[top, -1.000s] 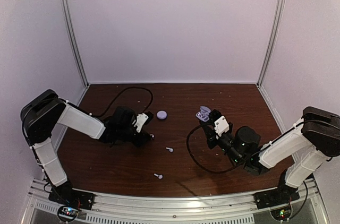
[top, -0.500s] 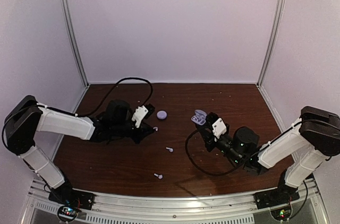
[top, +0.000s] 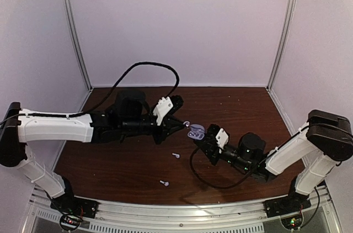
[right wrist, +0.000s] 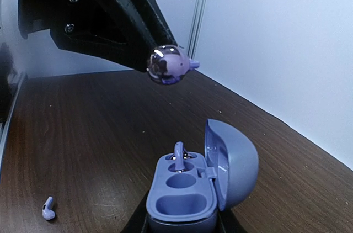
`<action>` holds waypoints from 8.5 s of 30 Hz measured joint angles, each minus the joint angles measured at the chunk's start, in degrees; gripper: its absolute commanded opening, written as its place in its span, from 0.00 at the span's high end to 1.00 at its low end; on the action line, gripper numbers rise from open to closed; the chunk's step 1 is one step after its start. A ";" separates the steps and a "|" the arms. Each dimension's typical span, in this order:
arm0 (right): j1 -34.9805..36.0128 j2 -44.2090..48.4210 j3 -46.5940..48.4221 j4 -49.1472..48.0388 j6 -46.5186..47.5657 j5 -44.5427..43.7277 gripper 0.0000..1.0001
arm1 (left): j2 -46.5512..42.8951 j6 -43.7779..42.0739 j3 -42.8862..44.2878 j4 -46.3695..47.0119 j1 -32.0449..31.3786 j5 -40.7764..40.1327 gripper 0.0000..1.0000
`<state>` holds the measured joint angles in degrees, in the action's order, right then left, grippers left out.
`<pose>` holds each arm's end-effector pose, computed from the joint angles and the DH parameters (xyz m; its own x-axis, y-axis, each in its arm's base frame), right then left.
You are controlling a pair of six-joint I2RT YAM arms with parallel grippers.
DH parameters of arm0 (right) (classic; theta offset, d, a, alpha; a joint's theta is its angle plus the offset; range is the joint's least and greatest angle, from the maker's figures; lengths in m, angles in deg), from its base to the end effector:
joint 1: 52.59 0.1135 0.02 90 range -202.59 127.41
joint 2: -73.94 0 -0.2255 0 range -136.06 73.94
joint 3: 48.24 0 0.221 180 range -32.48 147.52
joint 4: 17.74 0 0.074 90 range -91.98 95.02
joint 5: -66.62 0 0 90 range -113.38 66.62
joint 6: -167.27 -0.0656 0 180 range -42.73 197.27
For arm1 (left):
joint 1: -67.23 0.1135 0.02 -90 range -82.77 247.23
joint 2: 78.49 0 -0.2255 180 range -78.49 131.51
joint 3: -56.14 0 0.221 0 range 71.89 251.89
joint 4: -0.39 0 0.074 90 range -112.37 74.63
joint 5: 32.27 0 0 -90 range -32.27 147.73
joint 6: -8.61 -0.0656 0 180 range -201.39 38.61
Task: Insert the wireless bluetooth earbuds into the charging case
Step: Insert the right earbud into the right side groove of the charging case, then adjust the right earbud in the right side groove of the charging case, then close the charging case with the earbuds inside, then place the charging case with the earbuds at the center of the board.
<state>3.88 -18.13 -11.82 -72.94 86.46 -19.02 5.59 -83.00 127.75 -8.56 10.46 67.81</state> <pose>0.1573 0.2464 0.1553 0.1352 -0.0843 -0.9872 -0.8627 0.4801 -0.1591 0.1776 -0.2920 0.2395 -0.1744 0.3167 -0.9324 0.9181 0.3945 -0.0377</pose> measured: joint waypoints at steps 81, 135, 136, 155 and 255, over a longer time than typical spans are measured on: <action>-0.37 -1.92 3.52 -0.33 -8.52 10.47 1.00 | 4.61 -10.58 7.63 -7.89 -5.22 -0.11 0.94; -1.18 -1.95 2.62 -1.81 -8.59 20.96 1.00 | 4.98 -14.47 9.33 -15.47 -5.84 2.56 0.93; -1.22 -1.95 2.62 -1.70 -8.59 20.96 1.00 | 5.11 -14.62 9.51 -15.58 -5.79 2.84 0.94; -2.54 -2.12 3.50 -1.31 -12.04 23.47 1.00 | -0.76 -14.16 6.60 -14.19 -5.84 0.52 0.16; -34.86 -24.00 45.92 64.65 -23.76 25.51 0.38 | 9.20 16.20 -0.04 5.03 13.03 -20.09 0.02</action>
<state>-30.98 -42.13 34.10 -8.29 62.70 6.48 14.79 -66.80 127.70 -3.53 23.49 47.73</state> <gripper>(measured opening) 0.591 0.976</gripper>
